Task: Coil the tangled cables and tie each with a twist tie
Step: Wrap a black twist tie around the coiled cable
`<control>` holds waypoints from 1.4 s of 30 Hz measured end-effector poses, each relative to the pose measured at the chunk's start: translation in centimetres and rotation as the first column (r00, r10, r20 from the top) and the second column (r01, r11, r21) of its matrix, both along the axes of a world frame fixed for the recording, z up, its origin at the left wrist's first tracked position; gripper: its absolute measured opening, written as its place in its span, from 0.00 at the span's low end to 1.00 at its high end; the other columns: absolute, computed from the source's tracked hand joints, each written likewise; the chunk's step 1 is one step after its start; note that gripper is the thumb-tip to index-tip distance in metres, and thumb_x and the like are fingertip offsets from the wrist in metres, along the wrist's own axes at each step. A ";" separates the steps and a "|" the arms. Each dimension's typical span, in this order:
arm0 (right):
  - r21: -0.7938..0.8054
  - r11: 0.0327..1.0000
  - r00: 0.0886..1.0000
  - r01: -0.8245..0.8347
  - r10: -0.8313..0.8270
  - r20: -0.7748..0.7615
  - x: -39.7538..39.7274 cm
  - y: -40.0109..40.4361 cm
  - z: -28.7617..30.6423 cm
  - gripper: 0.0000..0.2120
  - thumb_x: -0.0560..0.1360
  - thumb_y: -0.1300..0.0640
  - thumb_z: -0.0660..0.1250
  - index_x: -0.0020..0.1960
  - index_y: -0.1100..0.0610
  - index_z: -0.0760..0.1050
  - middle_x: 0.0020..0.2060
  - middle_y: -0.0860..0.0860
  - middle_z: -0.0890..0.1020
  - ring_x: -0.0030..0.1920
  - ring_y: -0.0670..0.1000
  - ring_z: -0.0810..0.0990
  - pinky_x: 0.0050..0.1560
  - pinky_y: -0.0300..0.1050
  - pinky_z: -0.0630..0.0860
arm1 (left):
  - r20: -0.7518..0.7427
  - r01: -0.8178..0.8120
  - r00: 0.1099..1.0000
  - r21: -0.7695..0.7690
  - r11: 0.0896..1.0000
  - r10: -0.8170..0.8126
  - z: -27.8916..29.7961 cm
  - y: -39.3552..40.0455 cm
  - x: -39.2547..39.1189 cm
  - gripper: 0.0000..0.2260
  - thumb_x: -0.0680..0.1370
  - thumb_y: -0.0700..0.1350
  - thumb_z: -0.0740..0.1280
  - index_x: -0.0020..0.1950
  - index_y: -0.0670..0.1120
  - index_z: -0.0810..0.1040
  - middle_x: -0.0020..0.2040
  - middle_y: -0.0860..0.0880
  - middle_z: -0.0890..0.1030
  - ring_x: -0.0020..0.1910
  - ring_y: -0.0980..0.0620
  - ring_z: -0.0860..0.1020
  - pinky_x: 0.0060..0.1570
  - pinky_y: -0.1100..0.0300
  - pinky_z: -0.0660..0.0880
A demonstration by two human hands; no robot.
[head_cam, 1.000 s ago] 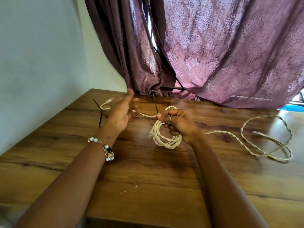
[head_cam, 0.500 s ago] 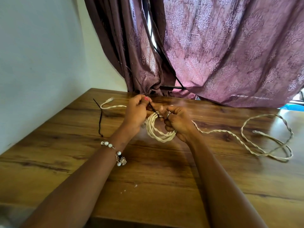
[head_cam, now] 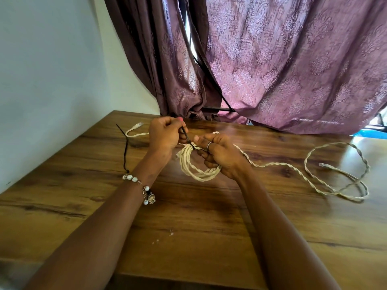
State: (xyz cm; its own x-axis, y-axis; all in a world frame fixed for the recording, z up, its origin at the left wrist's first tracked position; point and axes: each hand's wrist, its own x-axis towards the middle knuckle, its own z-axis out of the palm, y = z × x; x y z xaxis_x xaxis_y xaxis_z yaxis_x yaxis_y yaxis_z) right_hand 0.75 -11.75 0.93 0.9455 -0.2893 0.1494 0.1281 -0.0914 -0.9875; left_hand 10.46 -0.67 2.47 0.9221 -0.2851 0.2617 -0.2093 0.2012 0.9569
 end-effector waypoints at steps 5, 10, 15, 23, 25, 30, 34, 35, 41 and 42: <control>-0.050 0.998 0.999 -0.039 0.039 -0.014 0.0 0.8 0.1 0.15 0.80 0.59 0.62 0.53 0.73 0.72 0.23 0.51 0.64 0.22 0.47 0.57 0.23 0.36 0.54 | 0.020 -0.108 0.994 0.099 0.989 0.107 -0.5 -0.5 0.8 0.12 0.76 0.39 0.66 0.32 0.43 0.79 0.28 0.47 0.79 0.21 0.55 0.74 0.25 0.62 0.72; 0.052 0.994 0.995 -0.099 0.099 -0.010 -0.3 1.0 0.3 0.06 0.80 0.62 0.59 0.49 0.64 0.73 0.21 0.49 0.64 0.19 0.45 0.58 0.22 0.34 0.55 | 0.122 -0.101 0.989 0.141 0.985 0.084 -0.6 -0.9 0.7 0.12 0.74 0.37 0.66 0.30 0.43 0.79 0.29 0.42 0.80 0.21 0.53 0.74 0.26 0.61 0.71; 0.082 0.992 0.990 -0.096 0.103 -0.091 -0.7 0.9 0.1 0.04 0.79 0.62 0.57 0.50 0.58 0.70 0.20 0.47 0.66 0.17 0.43 0.59 0.22 0.34 0.55 | 0.178 0.024 0.982 0.206 0.978 -0.062 -1.2 -0.7 0.3 0.07 0.76 0.40 0.68 0.39 0.42 0.82 0.32 0.46 0.81 0.26 0.56 0.77 0.30 0.64 0.74; 0.141 0.989 0.993 0.054 -0.038 -0.112 -0.4 -0.2 -0.3 0.09 0.79 0.62 0.56 0.51 0.55 0.74 0.24 0.54 0.69 0.19 0.45 0.59 0.25 0.36 0.52 | 0.046 0.490 0.836 0.386 0.781 -0.547 0.1 0.2 -1.2 0.10 0.79 0.50 0.62 0.54 0.49 0.80 0.51 0.50 0.83 0.51 0.56 0.81 0.55 0.58 0.78; 0.148 0.986 0.991 0.078 -0.061 -0.119 -0.5 -0.4 -0.2 0.09 0.78 0.63 0.56 0.50 0.55 0.74 0.25 0.54 0.68 0.17 0.44 0.58 0.24 0.34 0.53 | 0.015 0.613 0.743 0.384 0.690 -0.669 -0.1 0.6 -1.3 0.11 0.78 0.41 0.64 0.59 0.49 0.77 0.52 0.47 0.83 0.48 0.53 0.82 0.51 0.58 0.79; 0.150 0.978 0.986 0.144 -0.129 -0.108 -0.4 -0.1 -0.1 0.10 0.79 0.62 0.56 0.42 0.53 0.72 0.24 0.55 0.69 0.17 0.45 0.58 0.23 0.34 0.54 | 0.043 0.480 0.835 0.427 0.766 -0.548 -1.1 0.3 -1.0 0.08 0.77 0.37 0.66 0.53 0.35 0.79 0.46 0.36 0.83 0.41 0.46 0.81 0.45 0.53 0.78; 0.051 0.978 0.980 0.200 -0.201 0.008 -0.1 0.0 -0.3 0.09 0.80 0.63 0.58 0.43 0.56 0.73 0.28 0.56 0.75 0.25 0.50 0.71 0.24 0.38 0.65 | 0.286 0.222 0.858 0.542 0.810 -0.426 -1.5 -0.3 -2.0 0.10 0.78 0.40 0.66 0.44 0.35 0.82 0.33 0.45 0.81 0.26 0.63 0.74 0.27 0.72 0.68; 0.025 0.976 0.975 0.216 -0.217 0.041 0.0 -0.1 -0.2 0.08 0.79 0.63 0.59 0.43 0.57 0.73 0.31 0.55 0.76 0.28 0.50 0.74 0.27 0.41 0.68 | 0.321 0.187 0.857 0.538 0.822 -0.404 -1.6 -0.5 -2.0 0.09 0.78 0.40 0.65 0.43 0.36 0.82 0.31 0.48 0.80 0.24 0.64 0.73 0.26 0.73 0.67; -0.286 0.906 0.947 0.311 -0.270 0.176 -0.3 -1.6 0.2 0.02 0.75 0.66 0.67 0.44 0.61 0.78 0.35 0.58 0.78 0.36 0.50 0.75 0.36 0.39 0.72 | 0.393 0.162 0.809 0.566 0.808 -0.437 -2.0 -0.7 -2.0 0.10 0.80 0.36 0.60 0.44 0.40 0.80 0.32 0.51 0.78 0.26 0.65 0.73 0.29 0.71 0.68; -0.307 0.892 0.938 0.333 -0.281 0.201 -0.5 -1.7 0.4 0.02 0.74 0.66 0.69 0.44 0.61 0.79 0.36 0.57 0.79 0.36 0.50 0.76 0.36 0.39 0.73 | 0.409 0.155 0.796 0.576 0.803 -0.447 -2.0 -0.8 -2.0 0.10 0.80 0.36 0.60 0.44 0.40 0.80 0.31 0.52 0.77 0.26 0.65 0.73 0.30 0.72 0.67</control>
State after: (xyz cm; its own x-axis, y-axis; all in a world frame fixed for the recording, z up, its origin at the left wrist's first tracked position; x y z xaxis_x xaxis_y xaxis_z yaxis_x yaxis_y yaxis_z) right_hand 0.29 -13.42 1.33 0.7772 -0.4702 0.4183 0.1820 -0.4684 -0.8646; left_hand 8.45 -1.43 0.45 0.5363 -0.7441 0.3984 -0.6959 -0.1227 0.7076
